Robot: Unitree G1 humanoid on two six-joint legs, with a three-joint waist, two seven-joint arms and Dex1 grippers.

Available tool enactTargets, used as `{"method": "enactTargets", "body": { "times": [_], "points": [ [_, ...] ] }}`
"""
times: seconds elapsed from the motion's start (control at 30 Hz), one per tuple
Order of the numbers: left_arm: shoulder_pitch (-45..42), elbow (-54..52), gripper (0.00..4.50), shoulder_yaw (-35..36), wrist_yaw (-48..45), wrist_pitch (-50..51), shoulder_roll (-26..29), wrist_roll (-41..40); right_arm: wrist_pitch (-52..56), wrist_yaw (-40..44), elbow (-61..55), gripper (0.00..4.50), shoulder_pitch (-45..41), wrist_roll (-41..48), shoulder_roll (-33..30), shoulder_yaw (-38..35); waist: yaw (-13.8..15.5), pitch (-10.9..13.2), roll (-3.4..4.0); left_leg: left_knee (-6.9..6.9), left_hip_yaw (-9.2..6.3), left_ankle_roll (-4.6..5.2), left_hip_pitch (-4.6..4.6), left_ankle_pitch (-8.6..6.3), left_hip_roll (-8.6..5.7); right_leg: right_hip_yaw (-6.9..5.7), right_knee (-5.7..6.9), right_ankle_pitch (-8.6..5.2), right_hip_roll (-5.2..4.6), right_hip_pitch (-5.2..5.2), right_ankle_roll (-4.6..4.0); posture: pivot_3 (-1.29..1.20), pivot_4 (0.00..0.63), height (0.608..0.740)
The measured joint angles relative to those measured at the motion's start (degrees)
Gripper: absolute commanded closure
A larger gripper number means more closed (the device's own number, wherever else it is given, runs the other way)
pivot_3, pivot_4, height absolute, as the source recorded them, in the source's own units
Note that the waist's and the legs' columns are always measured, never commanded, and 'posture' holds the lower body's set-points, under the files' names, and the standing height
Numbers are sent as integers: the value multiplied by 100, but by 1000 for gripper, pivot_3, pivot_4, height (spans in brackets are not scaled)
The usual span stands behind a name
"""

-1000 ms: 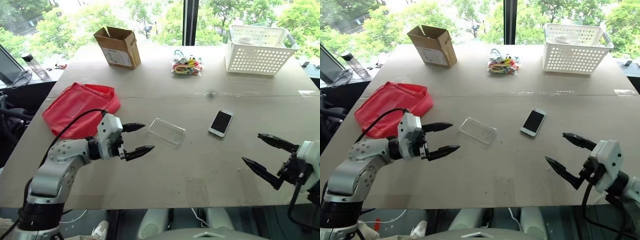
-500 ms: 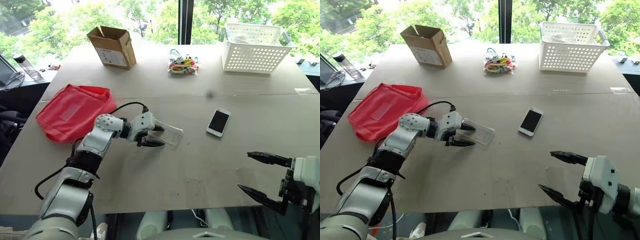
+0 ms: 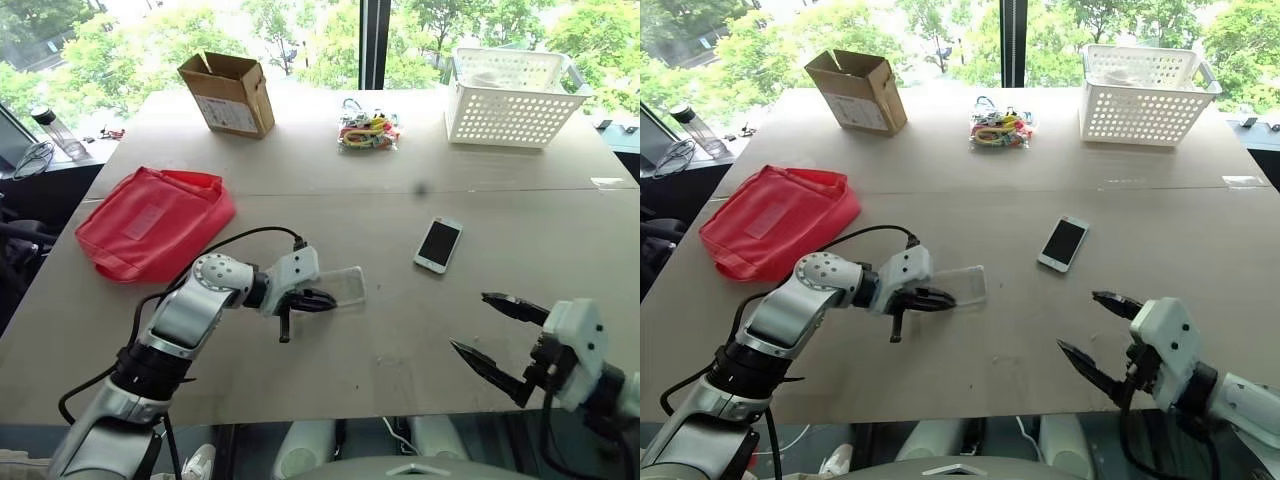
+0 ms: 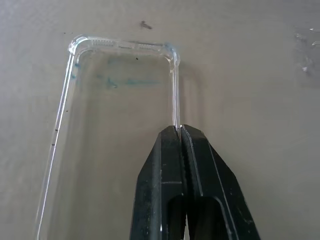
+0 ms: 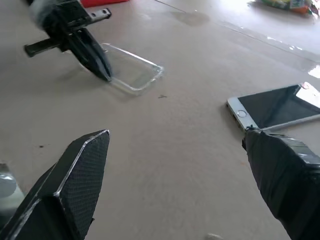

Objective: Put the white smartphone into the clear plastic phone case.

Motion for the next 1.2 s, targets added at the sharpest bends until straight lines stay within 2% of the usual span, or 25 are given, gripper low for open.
{"method": "enactTargets", "body": {
  "times": [0.1,0.2,0.33,0.37,0.47,0.53,0.63,0.8,0.93,1.17,1.2],
  "points": [
    [-59,194,4459,-48,113,-350,-147,74,664,-535,208,0,-841,103,71,258,-9,0,-1,5,0,-8,1,5,-3,0,0,1,0,2,0,0,150,733],
    [-193,573,3699,-105,-10,-929,-231,107,1146,-1126,762,0,-1666,-138,194,517,-15,0,-1,4,1,-17,-2,10,-8,0,0,1,0,-1,0,0,150,733],
    [-159,969,1823,1,-166,-1662,-160,91,1688,-1794,1323,0,-2722,-525,611,1206,-59,0,0,-5,8,-20,-13,12,-7,10,6,1,4,-26,1,0,150,733],
    [-76,995,1262,93,-230,-1789,-135,14,1834,-1974,1465,0,-3033,-593,850,1380,-87,0,0,-5,8,-20,-21,12,-6,11,8,1,6,-35,1,0,150,733],
    [268,799,47,452,-382,-1915,-30,-338,2350,-2636,1878,0,-3717,-789,1717,1678,-147,0,1,-4,4,-21,-49,13,-5,8,11,1,5,-62,1,0,150,733],
    [488,525,47,735,-396,-1879,94,-601,2647,-3163,2251,0,-4093,-1112,2179,1896,-158,0,1,0,4,-21,-60,13,-11,7,9,1,1,-69,1,0,150,733],
    [786,230,47,1049,-384,-1853,278,-791,2768,-3674,2726,0,-4460,-1575,2553,2117,-178,1,2,0,4,-21,-60,13,-18,10,9,1,-2,-69,1,0,150,733],
    [1069,-409,47,1517,-123,-1639,287,-1186,2992,-4406,3530,0,-5055,-2228,3190,2156,-177,0,4,0,0,-21,-59,13,-20,6,16,1,0,-72,1,0,150,733],
    [1405,-983,47,2209,319,-1384,115,-1853,3474,-4634,3752,0,-5377,-2352,3777,1671,-190,-3,5,0,0,-22,-54,13,-20,6,24,1,0,-72,1,0,150,733],
    [1663,-1030,47,2721,159,-1157,250,-2537,3956,-4718,3990,0,-5671,-2459,4289,1085,-182,-13,0,-3,-1,-23,-14,13,-21,-4,35,0,0,-44,0,0,150,733],
    [1663,-1034,16,2727,163,-1121,250,-2599,4007,-4694,4016,246,-5661,-2477,4292,1084,-183,-16,-3,-9,0,-23,6,13,-21,-3,35,0,-1,-29,-1,0,150,733]
  ]
}}
